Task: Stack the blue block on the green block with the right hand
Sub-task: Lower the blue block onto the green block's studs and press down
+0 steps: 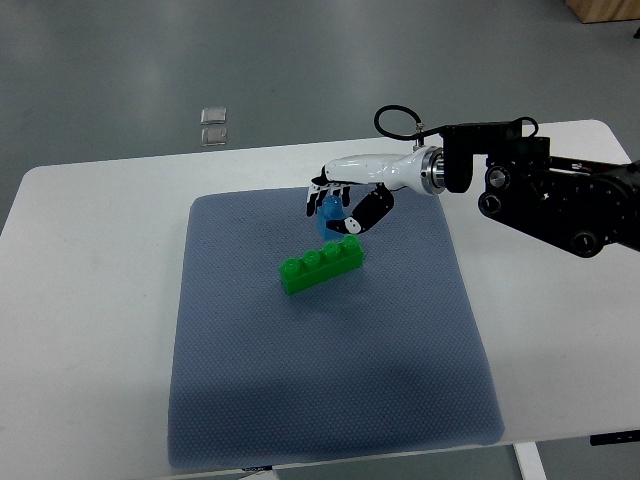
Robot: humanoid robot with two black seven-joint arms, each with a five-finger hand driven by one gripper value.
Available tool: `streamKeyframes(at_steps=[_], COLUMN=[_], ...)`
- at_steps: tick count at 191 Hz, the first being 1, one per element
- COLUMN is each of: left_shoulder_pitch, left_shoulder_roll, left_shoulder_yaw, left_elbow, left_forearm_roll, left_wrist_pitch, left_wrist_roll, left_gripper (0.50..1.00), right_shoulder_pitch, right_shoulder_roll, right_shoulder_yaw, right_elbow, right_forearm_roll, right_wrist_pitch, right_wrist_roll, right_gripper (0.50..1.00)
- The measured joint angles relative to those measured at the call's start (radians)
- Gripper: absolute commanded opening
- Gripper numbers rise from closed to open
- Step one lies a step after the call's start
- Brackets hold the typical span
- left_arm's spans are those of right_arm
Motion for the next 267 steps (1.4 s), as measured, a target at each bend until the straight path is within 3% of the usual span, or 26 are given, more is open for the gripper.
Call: streamKeyframes(at_steps=[267], left_shoulder_pitch=[0.000], left_shoulder_roll=[0.000], left_shoulder_yaw=[0.003], left_elbow=[-0.001], left_forearm_roll=[0.001], left_wrist_pitch=[0.001], left_wrist_roll=[0.000], left_gripper=[1.000], right_shoulder_pitch=[-0.059], right_shoulder_roll=[0.019], right_shoulder_yaw=[-0.003], right_elbow=[-0.004], right_forearm_roll=[-0.093], right_wrist_pitch=[-0.055], right_wrist_roll=[0.025], right_gripper=[0.537])
